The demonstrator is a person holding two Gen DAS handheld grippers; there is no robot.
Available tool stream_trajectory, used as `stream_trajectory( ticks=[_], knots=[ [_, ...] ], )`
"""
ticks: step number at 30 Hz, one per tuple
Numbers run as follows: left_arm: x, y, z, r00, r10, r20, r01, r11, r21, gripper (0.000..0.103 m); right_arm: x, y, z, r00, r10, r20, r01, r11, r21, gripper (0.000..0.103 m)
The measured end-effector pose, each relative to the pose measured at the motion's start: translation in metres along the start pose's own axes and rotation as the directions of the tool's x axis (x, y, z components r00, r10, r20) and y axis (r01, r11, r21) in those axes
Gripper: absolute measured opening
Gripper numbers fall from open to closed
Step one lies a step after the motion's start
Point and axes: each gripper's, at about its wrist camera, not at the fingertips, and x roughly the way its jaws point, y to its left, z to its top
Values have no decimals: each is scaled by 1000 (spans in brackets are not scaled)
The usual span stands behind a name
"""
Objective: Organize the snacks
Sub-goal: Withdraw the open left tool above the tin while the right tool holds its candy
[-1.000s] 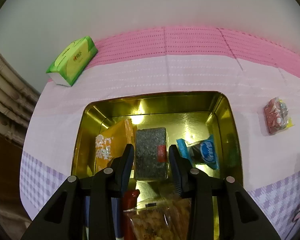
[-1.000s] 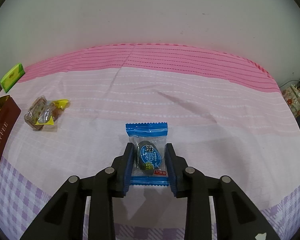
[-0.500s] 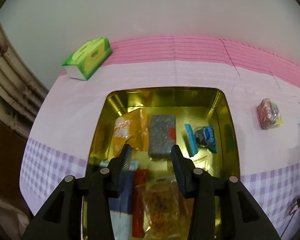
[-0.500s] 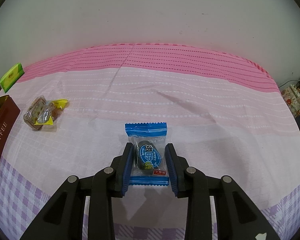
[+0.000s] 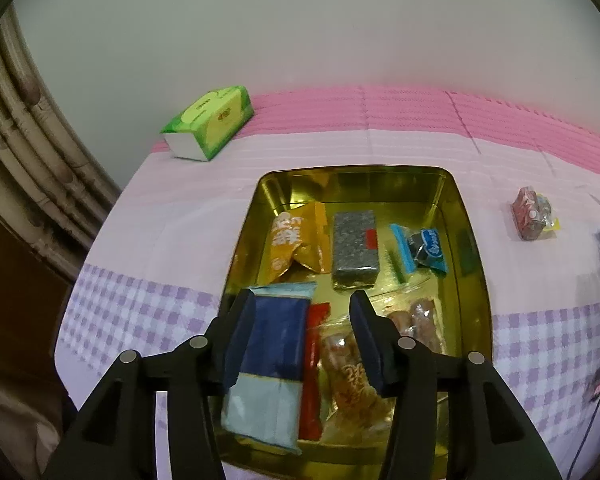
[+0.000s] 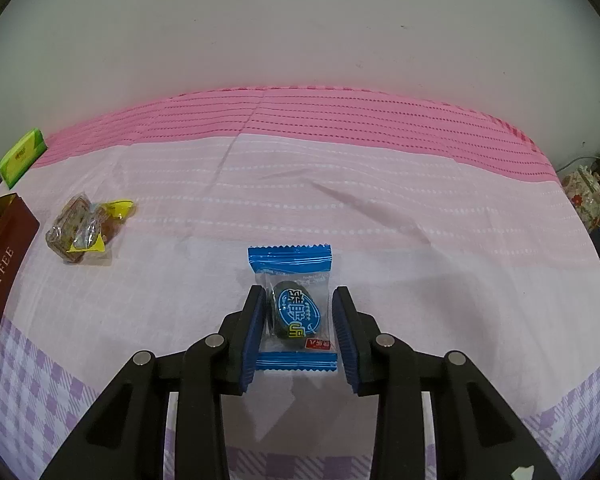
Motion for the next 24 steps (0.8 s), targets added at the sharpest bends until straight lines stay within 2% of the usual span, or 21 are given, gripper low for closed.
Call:
stream_trajectory(
  ticks=[7, 11, 20, 24],
  knots=[
    [-5, 12, -10, 1000, 16, 9, -16, 999, -31, 52, 3, 1, 5, 999, -16, -31, 16, 1000, 0, 32],
    [-8, 16, -18, 998, 52, 23, -52, 998, -23, 55, 4, 0, 7, 999, -21, -43, 21, 1000, 2, 32],
    [-10, 24, -20, 998, 46, 36, -45, 998, -46, 63, 4, 5, 7, 997, -48, -55, 47, 999, -9, 28],
    [-8, 26, -22, 999, 34, 28, -33, 998, -47, 63, 2, 10, 7, 995, -68, -66, 67, 997, -30, 27]
  ],
)
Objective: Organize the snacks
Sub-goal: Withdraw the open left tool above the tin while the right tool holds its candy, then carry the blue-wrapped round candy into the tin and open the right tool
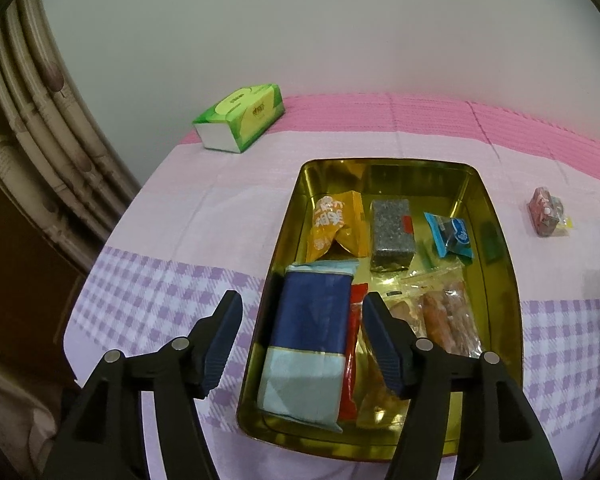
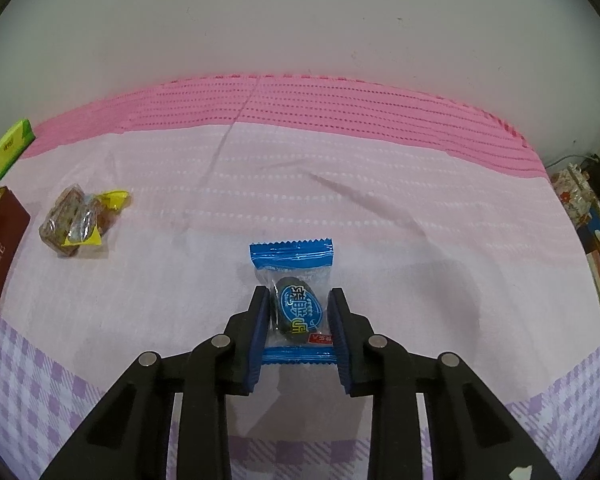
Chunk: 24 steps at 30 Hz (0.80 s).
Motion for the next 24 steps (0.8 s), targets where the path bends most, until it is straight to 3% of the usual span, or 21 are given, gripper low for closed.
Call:
stream_trajectory(
  ticks=[7, 14, 18, 24],
  knots=[
    [2, 12, 2, 1000, -1, -5, 1, 999, -34, 64, -13, 10, 0, 1000, 11, -11, -11, 1000, 4, 26],
    [1, 23, 5, 1000, 6, -8, -6, 997, -76, 64, -39, 49, 11, 992, 130, 12, -129, 991, -16, 26],
    [1, 27, 5, 999, 42, -12, -43, 997, -70, 65, -57, 84, 15, 978, 209, 16, -208, 977, -55, 26],
    [3, 41, 6, 999, 37, -33, -41, 991, -127, 67, -83, 140, 19, 951, 310, 9, -306, 943, -132, 26]
  ],
)
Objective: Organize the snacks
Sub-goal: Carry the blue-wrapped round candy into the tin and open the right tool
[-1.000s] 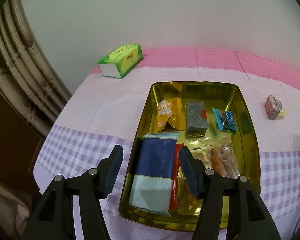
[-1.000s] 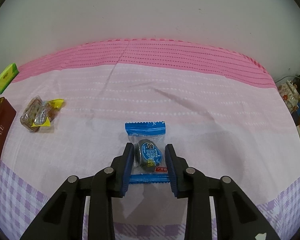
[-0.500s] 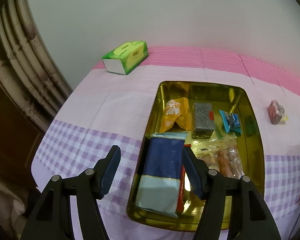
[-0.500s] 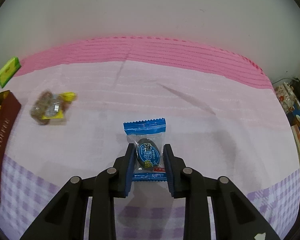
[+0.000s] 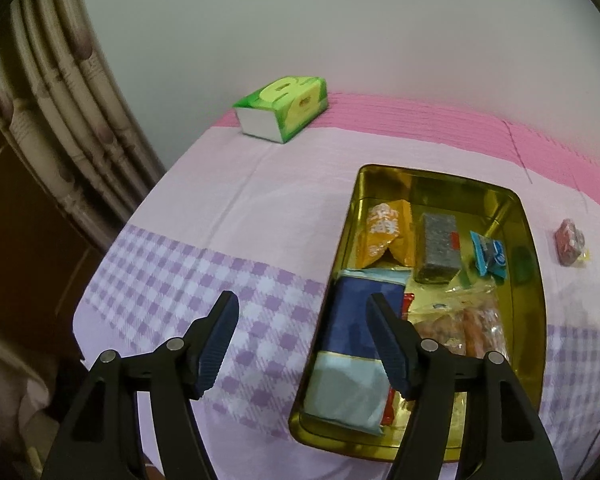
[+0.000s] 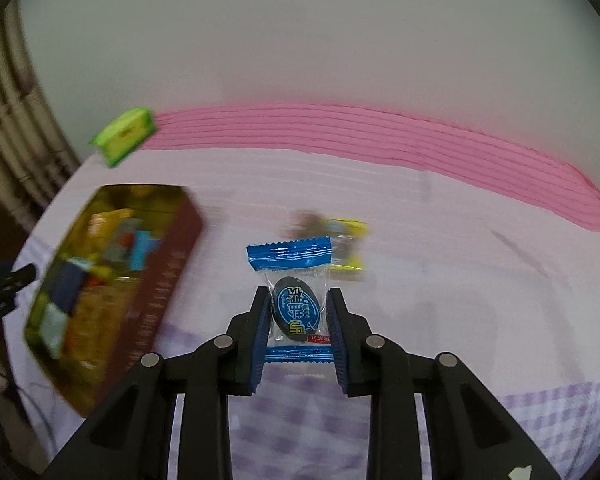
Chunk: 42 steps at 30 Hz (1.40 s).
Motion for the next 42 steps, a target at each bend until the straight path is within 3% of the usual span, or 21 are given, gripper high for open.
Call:
stream_trajectory(
  ticks=[9, 17, 29, 42],
  knots=[
    [6, 11, 1, 999, 17, -27, -17, 999, -33, 67, 12, 78, 11, 994, 109, -18, -110, 990, -92, 26],
    [14, 19, 0, 998, 20, -65, -24, 998, -65, 67, 23, 123, 12, 985, 164, -48, -169, 975, -140, 26],
    [17, 29, 0, 996, 30, -83, -39, 993, -113, 67, 44, 151, 5, 976, 185, -118, -204, 963, -174, 26],
    [19, 37, 0, 995, 33, -95, -46, 988, -145, 67, 66, 154, 2, 977, 150, -152, -177, 966, -186, 26]
  ],
)
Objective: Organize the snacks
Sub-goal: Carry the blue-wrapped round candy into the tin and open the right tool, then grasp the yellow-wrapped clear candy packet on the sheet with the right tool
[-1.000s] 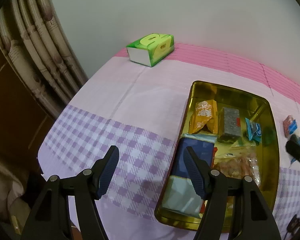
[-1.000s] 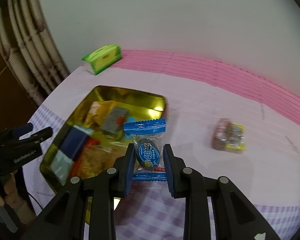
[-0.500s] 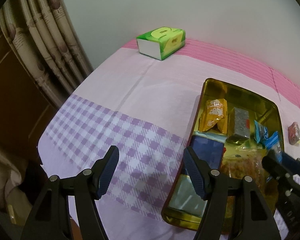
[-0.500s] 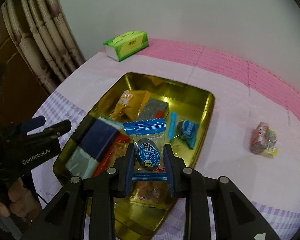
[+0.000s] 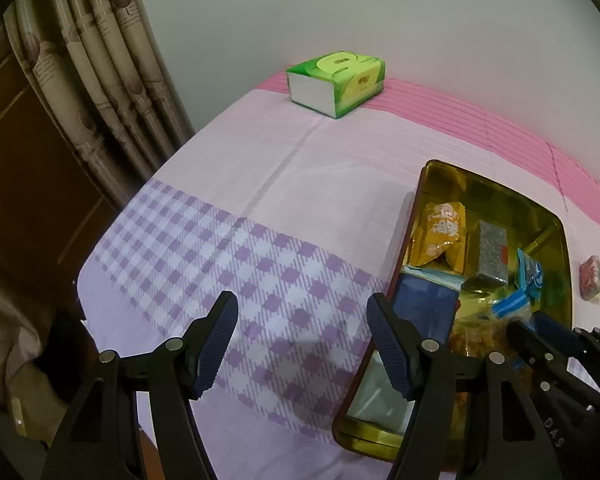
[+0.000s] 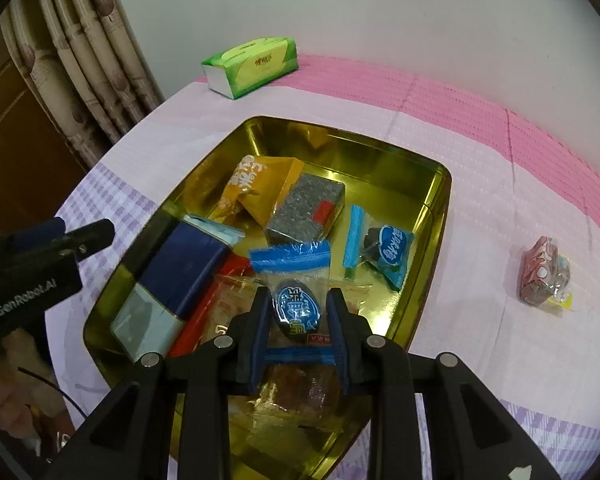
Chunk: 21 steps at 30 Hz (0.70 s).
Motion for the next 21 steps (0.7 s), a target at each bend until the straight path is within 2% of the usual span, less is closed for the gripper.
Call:
stream_trajectory(
  ticks=[9, 15, 21],
  knots=[
    [-1, 0, 0, 1000, 1, -2, -1, 1000, -3, 68, 1, 1, 0, 1000, -1, 0, 1, 1000, -7, 27],
    [0, 0, -1, 1000, 1, -1, -1, 1000, 2, 67, -4, 1, 0, 1000, 8, 9, -8, 1000, 1, 35],
    [0, -2, -1, 1000, 3, 3, -3, 1000, 10, 67, -25, -3, 3, 998, 26, 56, -27, 1000, 7, 40]
  ],
)
